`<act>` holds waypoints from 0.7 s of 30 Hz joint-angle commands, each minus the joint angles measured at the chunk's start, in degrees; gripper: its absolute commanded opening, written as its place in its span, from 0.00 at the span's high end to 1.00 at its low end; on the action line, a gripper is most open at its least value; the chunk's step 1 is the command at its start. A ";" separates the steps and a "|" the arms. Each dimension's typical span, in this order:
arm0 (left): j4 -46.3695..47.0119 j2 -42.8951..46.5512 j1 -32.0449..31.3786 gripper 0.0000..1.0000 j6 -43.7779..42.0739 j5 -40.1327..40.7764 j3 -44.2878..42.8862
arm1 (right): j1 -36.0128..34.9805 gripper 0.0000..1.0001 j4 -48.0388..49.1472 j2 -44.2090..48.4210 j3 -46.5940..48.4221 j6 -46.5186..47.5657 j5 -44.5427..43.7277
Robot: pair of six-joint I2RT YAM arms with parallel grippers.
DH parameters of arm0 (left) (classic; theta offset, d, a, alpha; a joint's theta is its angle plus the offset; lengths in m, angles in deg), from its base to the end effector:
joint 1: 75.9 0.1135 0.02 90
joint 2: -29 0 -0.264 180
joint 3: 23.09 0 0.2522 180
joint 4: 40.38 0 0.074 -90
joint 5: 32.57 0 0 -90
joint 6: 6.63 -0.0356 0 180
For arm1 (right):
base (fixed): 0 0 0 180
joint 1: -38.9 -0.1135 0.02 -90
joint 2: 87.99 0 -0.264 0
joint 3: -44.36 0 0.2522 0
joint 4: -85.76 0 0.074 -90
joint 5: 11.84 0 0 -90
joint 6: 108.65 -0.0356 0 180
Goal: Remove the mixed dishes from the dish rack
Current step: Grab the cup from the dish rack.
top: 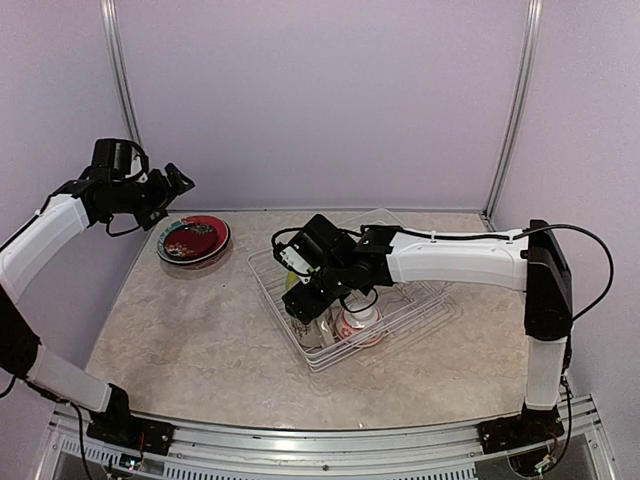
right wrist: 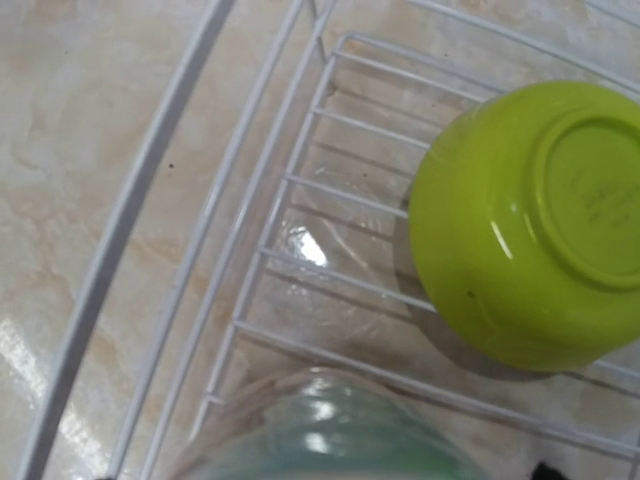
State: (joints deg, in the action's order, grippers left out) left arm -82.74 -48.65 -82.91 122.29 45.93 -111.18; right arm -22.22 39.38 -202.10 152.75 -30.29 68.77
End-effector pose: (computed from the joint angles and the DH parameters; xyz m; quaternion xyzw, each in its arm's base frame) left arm 0.3008 -0.0441 0.3595 -0.1924 0.8497 -0.2691 0.4105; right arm 0.2204 0.3876 0.2432 -0.3704 0.8672 0.1296 0.3065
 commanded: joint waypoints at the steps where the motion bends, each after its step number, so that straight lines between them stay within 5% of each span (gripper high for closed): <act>1: -0.53 -1.51 -1.60 0.01 -0.90 -0.23 -2.82 | -0.51 0.39 1.48 3.23 -0.76 -0.46 -0.24; 10: -1.08 -2.09 -3.79 0.01 -1.30 -0.33 -3.77 | 1.17 0.75 5.29 6.78 -1.08 -0.47 -1.84; 18: -1.25 -1.98 -5.26 0.01 -0.68 -0.94 -3.62 | 5.30 0.99 14.36 12.35 -6.15 -4.88 5.27; 21: -0.61 -2.35 -6.09 0.01 -0.29 -2.49 -3.72 | 8.23 1.00 19.74 14.58 -9.50 -8.50 10.30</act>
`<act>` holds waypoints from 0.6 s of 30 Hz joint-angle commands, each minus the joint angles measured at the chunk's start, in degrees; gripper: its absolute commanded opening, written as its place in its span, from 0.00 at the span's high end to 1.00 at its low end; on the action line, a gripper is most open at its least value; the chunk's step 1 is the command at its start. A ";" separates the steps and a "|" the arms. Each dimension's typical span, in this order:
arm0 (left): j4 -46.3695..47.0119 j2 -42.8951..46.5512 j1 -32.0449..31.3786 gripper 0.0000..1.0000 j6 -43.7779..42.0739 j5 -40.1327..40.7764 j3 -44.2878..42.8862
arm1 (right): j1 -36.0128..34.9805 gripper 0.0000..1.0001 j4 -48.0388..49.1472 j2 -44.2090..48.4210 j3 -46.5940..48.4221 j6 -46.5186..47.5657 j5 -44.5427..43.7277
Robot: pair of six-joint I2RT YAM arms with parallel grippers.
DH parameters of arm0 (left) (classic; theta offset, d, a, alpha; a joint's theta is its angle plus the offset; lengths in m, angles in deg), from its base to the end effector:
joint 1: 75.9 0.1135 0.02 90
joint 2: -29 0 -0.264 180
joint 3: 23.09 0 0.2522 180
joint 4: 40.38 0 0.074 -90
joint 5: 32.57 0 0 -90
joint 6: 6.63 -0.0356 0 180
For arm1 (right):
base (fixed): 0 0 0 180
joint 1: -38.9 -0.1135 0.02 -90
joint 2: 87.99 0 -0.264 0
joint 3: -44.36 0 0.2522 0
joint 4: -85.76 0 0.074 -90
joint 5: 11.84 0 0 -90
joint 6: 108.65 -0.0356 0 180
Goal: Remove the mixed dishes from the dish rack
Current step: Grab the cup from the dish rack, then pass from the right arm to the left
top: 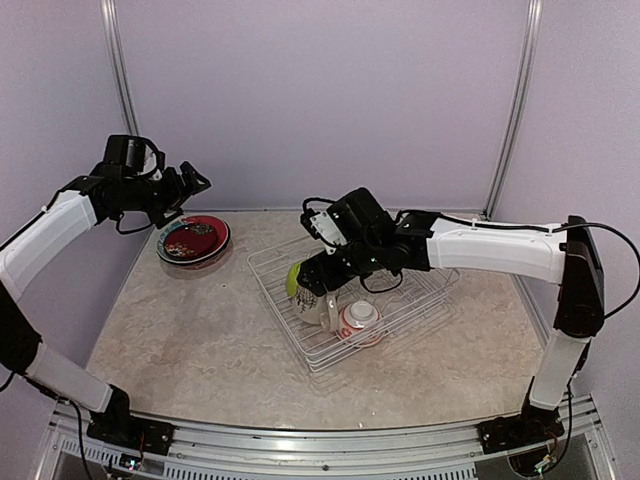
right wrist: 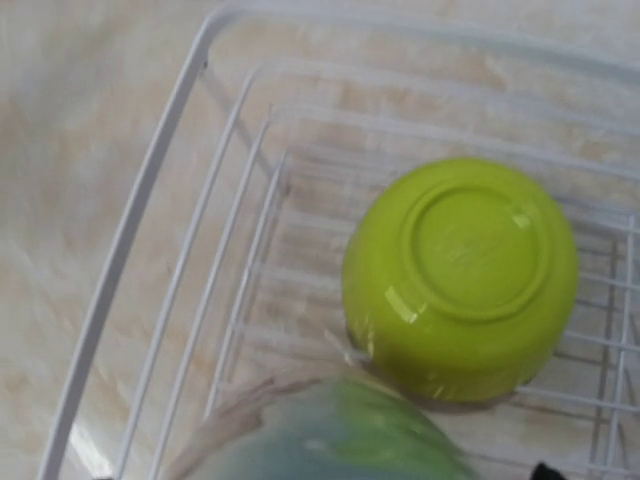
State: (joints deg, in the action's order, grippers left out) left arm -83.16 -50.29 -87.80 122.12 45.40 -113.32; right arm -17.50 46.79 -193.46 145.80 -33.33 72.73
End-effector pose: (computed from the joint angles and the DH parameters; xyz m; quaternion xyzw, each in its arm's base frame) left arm 0.3028 -0.0714 0.3634 -0.1522 0.8572 -0.2895 0.3977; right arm 0.2364 0.3497 0.2756 -0.3085 0.8627 0.1962 0.3494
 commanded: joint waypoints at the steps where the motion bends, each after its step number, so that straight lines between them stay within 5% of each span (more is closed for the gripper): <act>1: -0.03 -0.85 -1.52 0.01 -0.08 -2.35 -1.66 | 4.50 1.00 14.13 6.81 -4.04 -6.65 8.50; 10: 5.77 -3.23 -4.04 0.01 4.89 -11.81 0.01 | 14.07 1.00 34.36 15.32 -18.64 -19.46 23.50; 18: 26.61 -4.73 -10.88 0.02 19.26 -23.03 6.86 | 18.54 1.00 47.89 19.60 -26.61 -29.32 28.13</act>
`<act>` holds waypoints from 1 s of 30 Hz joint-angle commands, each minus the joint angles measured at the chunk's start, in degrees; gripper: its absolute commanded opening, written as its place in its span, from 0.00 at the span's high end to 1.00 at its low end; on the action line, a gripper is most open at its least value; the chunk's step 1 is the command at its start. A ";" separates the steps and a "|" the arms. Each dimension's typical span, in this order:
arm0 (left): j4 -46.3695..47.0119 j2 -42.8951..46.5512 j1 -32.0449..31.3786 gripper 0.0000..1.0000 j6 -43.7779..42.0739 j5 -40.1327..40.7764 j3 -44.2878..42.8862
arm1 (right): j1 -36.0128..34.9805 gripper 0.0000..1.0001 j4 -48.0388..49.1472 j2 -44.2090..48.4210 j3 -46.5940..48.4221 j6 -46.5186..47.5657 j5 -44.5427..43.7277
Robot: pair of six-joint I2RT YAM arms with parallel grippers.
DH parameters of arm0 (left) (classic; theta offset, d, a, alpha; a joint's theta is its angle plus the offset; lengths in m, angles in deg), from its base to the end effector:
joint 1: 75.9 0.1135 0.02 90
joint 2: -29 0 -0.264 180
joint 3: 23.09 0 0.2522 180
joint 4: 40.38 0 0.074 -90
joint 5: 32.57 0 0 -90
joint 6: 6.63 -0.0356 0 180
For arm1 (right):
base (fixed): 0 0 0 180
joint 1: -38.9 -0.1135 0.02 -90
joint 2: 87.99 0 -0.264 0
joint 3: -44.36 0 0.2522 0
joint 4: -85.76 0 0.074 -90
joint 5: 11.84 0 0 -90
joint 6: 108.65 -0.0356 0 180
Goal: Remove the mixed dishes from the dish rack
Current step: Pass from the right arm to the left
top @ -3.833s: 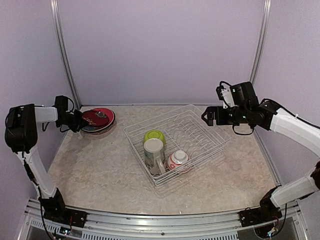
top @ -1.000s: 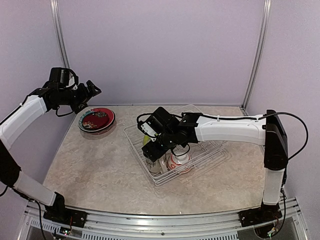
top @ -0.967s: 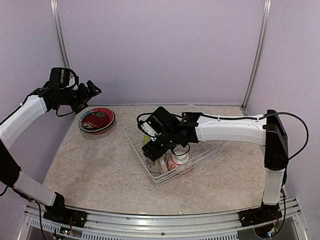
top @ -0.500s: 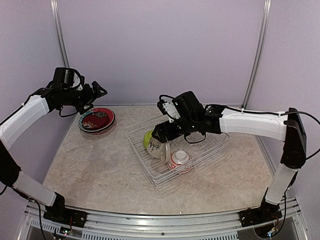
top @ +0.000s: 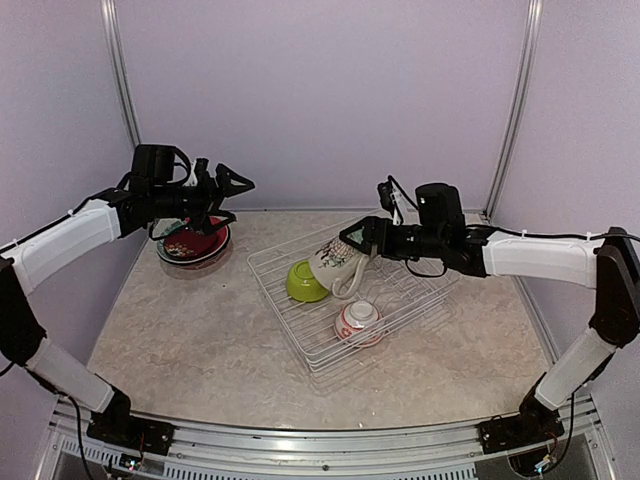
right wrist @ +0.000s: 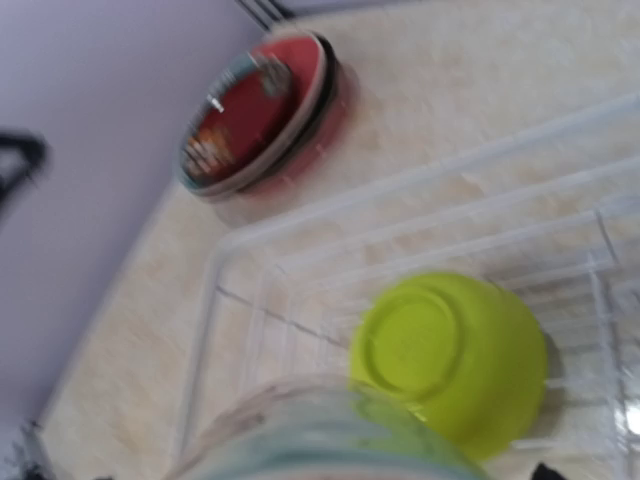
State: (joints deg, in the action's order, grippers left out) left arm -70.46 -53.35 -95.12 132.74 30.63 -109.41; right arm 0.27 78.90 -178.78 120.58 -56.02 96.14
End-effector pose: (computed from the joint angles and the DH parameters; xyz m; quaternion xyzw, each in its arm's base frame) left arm 0.3077 -0.1243 0.3461 -0.0963 0.8289 -0.4525 0.3144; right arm 0.2807 0.2384 0.2746 -0.0970 0.8151 0.4443 0.3590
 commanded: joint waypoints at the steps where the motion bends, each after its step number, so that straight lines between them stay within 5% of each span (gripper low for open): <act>1: 17.41 -2.30 -4.63 0.02 10.21 -9.35 3.62 | 1.06 1.00 17.67 5.32 -2.54 -7.76 4.96; 10: 33.40 -11.03 -12.41 0.06 18.48 -15.18 5.36 | 4.54 1.00 35.79 7.43 -10.34 -19.35 8.74; 18: 46.45 -19.17 -15.62 0.18 27.39 -22.11 3.43 | 5.07 1.00 41.42 8.42 -13.79 -20.93 8.01; 30: 62.61 -27.11 -17.93 0.51 38.18 -27.10 1.00 | 5.08 1.00 45.63 6.45 -15.19 -23.05 8.99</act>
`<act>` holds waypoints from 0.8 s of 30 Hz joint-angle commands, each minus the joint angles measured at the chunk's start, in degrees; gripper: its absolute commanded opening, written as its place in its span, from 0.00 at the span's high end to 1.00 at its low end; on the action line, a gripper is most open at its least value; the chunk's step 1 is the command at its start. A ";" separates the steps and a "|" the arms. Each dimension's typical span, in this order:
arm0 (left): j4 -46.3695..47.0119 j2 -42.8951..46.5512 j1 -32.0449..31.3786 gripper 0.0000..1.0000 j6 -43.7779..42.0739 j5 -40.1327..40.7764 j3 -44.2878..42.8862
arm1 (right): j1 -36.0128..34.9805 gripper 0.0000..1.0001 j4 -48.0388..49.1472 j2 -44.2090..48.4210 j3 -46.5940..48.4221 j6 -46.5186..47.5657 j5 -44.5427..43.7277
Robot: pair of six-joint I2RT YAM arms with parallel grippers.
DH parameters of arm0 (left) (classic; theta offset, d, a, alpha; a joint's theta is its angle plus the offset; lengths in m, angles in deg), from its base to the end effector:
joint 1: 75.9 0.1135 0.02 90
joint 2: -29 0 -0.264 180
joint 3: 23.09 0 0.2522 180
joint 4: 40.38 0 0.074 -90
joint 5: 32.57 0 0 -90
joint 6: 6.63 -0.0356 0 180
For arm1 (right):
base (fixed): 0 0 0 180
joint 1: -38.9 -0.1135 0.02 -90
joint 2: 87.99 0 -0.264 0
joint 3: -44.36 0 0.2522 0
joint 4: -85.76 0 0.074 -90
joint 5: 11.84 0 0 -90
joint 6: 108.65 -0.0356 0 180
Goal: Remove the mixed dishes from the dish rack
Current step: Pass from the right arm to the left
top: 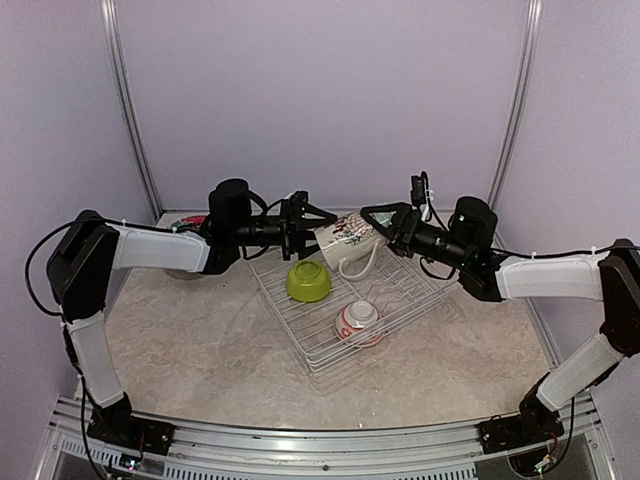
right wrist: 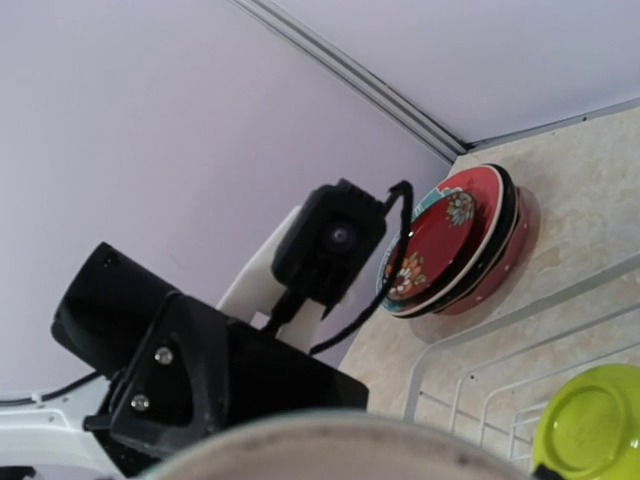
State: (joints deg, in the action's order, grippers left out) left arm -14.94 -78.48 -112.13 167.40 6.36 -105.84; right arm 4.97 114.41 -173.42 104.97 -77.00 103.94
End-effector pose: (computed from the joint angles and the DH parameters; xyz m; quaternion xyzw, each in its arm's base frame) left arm 0.3262 -0.2734 0.2610 0.0235 0.7040 -0.7076 0.0571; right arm 0.2682 0.1991 0.2779 -0.0184 0.6853 0.6189 0.3834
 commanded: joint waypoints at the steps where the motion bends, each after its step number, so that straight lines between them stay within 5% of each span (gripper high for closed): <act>1: 7.48 -2.21 -1.02 0.53 3.76 -3.04 -2.79 | 0.36 1.00 10.38 0.94 0.31 -2.19 1.28; 11: 9.61 -3.67 -1.44 0.75 5.49 -4.33 -6.18 | 0.39 1.00 12.32 -1.10 -0.55 -2.69 1.87; 19: 8.21 -4.67 -2.70 0.73 5.01 -5.88 -9.39 | 0.36 1.00 14.27 -2.53 -1.49 -2.73 1.67; 24: 7.22 -4.33 -2.72 0.86 4.25 -5.97 -9.28 | 0.36 1.00 14.86 -3.04 -1.50 -3.34 2.11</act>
State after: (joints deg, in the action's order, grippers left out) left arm -8.19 -82.55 -114.10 173.02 1.69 -113.12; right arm 5.23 123.81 -176.09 103.40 -80.04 104.77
